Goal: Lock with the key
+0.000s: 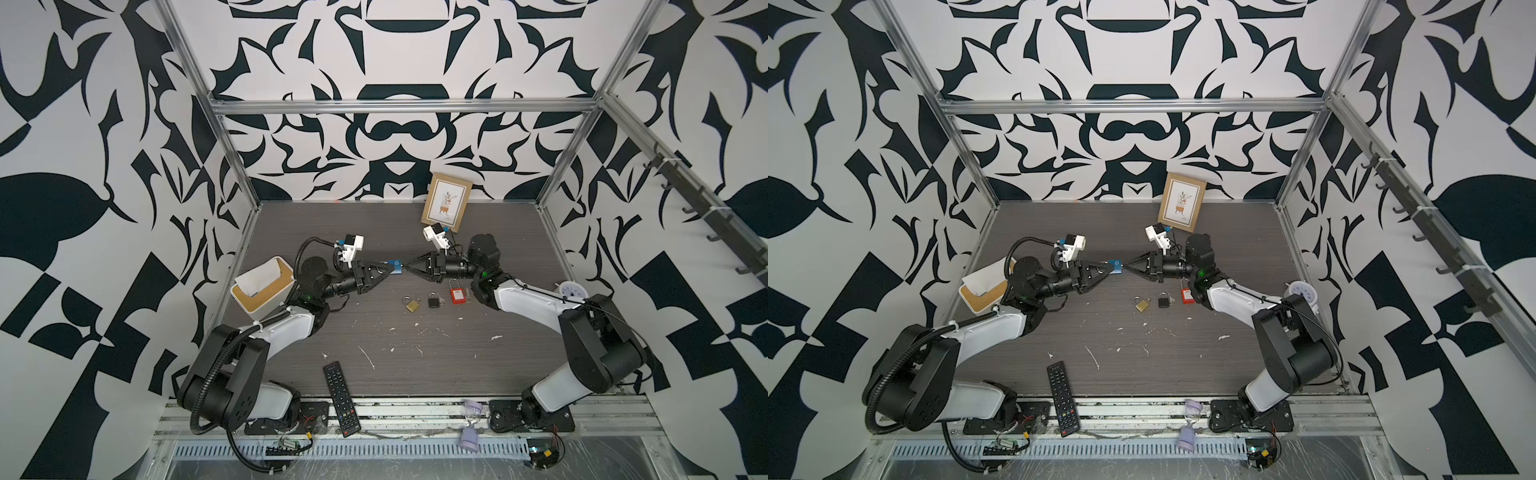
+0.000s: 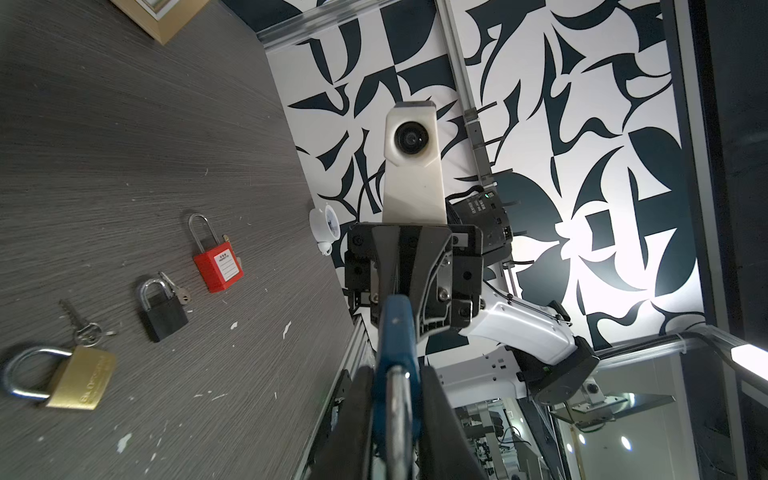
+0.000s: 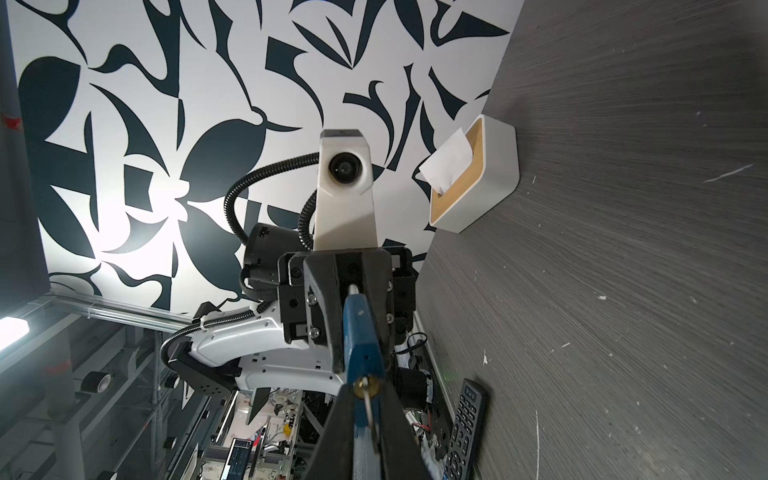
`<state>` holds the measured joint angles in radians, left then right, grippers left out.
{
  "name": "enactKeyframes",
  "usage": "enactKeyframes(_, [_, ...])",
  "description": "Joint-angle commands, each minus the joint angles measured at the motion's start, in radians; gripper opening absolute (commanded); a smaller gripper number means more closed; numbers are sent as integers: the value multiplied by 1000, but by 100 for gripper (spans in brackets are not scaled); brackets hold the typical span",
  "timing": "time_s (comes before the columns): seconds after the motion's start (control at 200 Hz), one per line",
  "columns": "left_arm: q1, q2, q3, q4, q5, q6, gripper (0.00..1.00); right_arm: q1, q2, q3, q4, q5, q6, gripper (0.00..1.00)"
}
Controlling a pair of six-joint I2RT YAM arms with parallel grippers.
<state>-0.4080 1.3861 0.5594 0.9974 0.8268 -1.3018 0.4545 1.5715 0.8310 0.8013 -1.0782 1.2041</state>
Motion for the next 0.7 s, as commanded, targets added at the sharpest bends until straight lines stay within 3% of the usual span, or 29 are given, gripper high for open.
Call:
enactKeyframes(0.0, [0, -22, 0, 24, 0, 8, 0, 7, -7, 11, 69, -21, 5, 14])
enactKeyframes(0.345, [1, -28, -4, 23, 2, 8, 0, 6, -4, 19, 65, -18, 5, 12])
enactKeyframes(0.695, [0, -32, -6, 23, 0, 8, 0, 0, -10, 10, 57, -23, -3, 0])
